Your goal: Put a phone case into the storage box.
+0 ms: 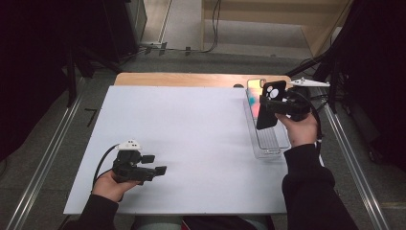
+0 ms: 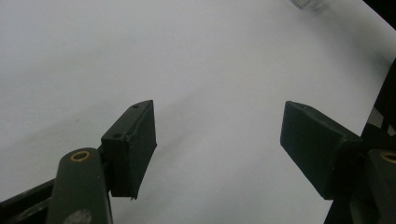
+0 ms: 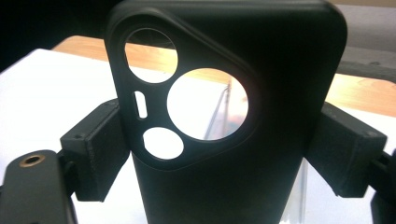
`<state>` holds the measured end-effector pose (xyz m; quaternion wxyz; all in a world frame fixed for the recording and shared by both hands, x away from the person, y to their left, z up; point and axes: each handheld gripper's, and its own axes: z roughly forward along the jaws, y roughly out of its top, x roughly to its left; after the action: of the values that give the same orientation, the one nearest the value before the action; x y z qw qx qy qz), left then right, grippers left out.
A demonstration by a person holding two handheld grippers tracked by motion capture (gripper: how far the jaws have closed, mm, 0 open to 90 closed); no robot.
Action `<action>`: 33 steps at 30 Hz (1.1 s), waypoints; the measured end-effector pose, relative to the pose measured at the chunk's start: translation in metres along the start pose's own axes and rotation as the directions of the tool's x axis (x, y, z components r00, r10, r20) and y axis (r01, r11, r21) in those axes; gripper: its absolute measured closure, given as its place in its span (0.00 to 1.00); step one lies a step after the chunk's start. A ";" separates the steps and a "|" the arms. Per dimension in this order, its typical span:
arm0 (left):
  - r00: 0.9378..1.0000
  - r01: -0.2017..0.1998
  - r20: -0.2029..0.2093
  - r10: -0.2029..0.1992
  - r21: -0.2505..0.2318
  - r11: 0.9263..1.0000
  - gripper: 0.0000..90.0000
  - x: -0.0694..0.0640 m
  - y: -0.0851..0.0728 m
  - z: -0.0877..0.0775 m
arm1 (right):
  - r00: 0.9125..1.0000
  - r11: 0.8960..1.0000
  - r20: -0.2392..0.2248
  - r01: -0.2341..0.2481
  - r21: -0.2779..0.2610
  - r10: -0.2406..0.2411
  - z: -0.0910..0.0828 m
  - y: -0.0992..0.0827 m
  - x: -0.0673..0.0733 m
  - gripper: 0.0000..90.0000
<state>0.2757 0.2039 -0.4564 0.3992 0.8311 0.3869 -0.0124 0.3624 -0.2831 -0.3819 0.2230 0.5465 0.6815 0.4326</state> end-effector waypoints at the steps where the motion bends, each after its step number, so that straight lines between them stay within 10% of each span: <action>1: 1.000 0.000 -0.004 0.000 0.001 1.000 0.30 0.000 0.000 0.000 | 1.000 1.000 0.015 0.001 0.000 -0.001 0.004 0.001 -0.002 0.14; 18: 1.000 -0.001 0.006 0.001 0.007 1.000 0.30 0.000 -0.001 0.003 | 0.989 0.996 0.142 -0.059 0.062 0.050 0.094 0.001 -0.025 0.14; 33: 1.000 0.004 0.003 -0.004 0.008 1.000 0.30 0.003 0.000 0.005 | 0.986 0.989 0.158 -0.076 0.127 0.056 0.135 0.009 -0.033 0.13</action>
<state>0.2788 0.2026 -0.4605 0.3965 0.8320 0.3878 -0.0157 0.4823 -0.2671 -0.4510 0.2236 0.6143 0.6710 0.3500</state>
